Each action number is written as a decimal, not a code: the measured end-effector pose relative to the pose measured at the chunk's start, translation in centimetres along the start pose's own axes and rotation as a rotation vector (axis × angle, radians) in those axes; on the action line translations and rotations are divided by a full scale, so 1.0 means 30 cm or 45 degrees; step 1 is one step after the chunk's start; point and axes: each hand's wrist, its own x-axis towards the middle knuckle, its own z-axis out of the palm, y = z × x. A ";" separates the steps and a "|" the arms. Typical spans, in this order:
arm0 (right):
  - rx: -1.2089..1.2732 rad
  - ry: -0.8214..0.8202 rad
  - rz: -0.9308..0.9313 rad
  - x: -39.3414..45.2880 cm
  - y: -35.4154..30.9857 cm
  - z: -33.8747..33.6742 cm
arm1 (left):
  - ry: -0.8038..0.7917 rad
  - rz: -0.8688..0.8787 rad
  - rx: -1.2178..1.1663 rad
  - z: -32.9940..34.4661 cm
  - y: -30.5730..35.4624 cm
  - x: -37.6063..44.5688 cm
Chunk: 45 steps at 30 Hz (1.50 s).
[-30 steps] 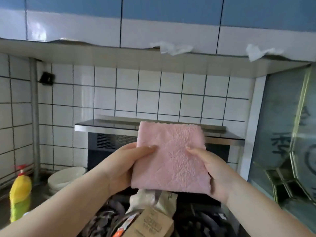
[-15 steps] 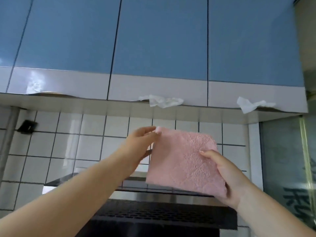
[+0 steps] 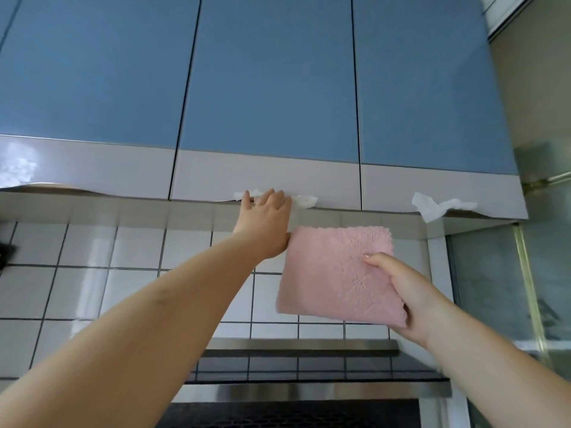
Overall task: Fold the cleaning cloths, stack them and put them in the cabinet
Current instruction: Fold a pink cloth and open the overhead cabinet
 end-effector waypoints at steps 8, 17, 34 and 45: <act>0.026 -0.003 0.001 0.024 0.019 0.008 | 0.197 -0.118 -0.147 -0.033 -0.043 0.036; 0.132 -0.070 -0.009 0.006 0.001 0.025 | 0.559 -0.131 -0.586 -0.143 -0.076 -0.067; 0.102 -0.253 -0.049 0.019 -0.068 0.177 | 1.031 -0.542 -0.967 -0.274 -0.205 -0.244; 0.139 -0.279 -0.034 0.064 -0.043 0.326 | 1.121 -0.643 -1.121 -0.309 -0.359 -0.342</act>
